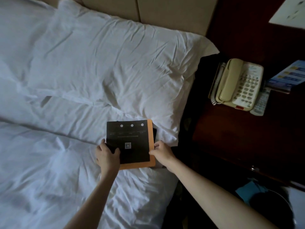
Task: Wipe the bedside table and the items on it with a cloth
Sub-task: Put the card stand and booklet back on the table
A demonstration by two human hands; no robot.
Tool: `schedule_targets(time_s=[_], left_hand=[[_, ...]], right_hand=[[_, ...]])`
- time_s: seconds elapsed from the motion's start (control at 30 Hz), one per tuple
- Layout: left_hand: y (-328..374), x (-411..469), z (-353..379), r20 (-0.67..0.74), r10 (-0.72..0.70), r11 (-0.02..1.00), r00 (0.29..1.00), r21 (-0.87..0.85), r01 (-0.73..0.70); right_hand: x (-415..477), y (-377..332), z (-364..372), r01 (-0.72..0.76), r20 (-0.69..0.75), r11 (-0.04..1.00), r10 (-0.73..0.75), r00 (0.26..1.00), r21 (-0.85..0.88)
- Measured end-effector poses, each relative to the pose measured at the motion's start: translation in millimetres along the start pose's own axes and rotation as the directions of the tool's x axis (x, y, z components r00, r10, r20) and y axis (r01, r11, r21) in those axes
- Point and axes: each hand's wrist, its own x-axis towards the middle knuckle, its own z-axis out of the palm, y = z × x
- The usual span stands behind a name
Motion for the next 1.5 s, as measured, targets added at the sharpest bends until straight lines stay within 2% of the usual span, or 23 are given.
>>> schedule_targets(time_s=[0.1, 0.23, 0.33, 0.47, 0.6, 0.77, 0.93, 1.1, 1.2, 1.4, 1.5], left_hand=[[15, -10, -2, -0.084, 0.061, 0.993, 0.995, -0.093, -0.069], [33, -38, -1, -0.151, 0.049, 0.989, 0.987, -0.128, -0.068], [37, -62, 2, -0.165, 0.063, 0.978, 0.984, -0.186, -0.094], [62, -86, 6, -0.165, 0.185, 0.911, 0.969, -0.341, -0.232], [103, -103, 20, -0.096, 0.263, 0.847, 0.960, -0.453, -0.278], [153, -123, 47, -0.022, 0.404, 0.814, 0.914, -0.448, -0.370], [194, -151, 76, 0.102, 0.490, 0.798, 0.866, -0.452, -0.398], [228, -170, 100, 0.245, 0.557, 0.775, 0.793, -0.495, -0.392], [252, -179, 117, 0.247, 0.634, 0.732, 0.733, -0.498, -0.465], [288, -203, 156, 0.299, 0.708, 0.686, 0.640, -0.510, -0.520], [307, -219, 174, 0.288, 0.766, 0.633, 0.575, -0.497, -0.594]], right_hand=[[-4, -1, -6, -0.030, -0.003, 0.995, 0.030, 1.000, 0.091], [-16, -1, -25, -0.020, -0.047, 0.980, 0.030, 0.998, 0.196], [-26, 5, -44, 0.023, -0.056, 0.983, -0.013, 0.998, 0.182], [-37, 16, -77, 0.071, -0.112, 0.987, -0.055, 0.992, 0.143], [-48, 27, -118, 0.117, -0.198, 0.966, -0.072, 0.978, 0.230], [-55, 51, -172, 0.120, -0.311, 0.889, 0.026, 0.950, 0.442], [-66, 81, -231, 0.129, -0.458, 0.877, 0.112, 0.882, 0.464], [-90, 103, -293, 0.246, -0.470, 0.771, 0.078, 0.879, 0.587], [-107, 116, -333, 0.274, -0.419, 0.712, 0.031, 0.907, 0.646], [-132, 156, -397, 0.283, -0.299, 0.361, -0.011, 0.954, 0.889], [-138, 184, -419, 0.276, -0.287, 0.281, 0.000, 0.958, 0.919]])
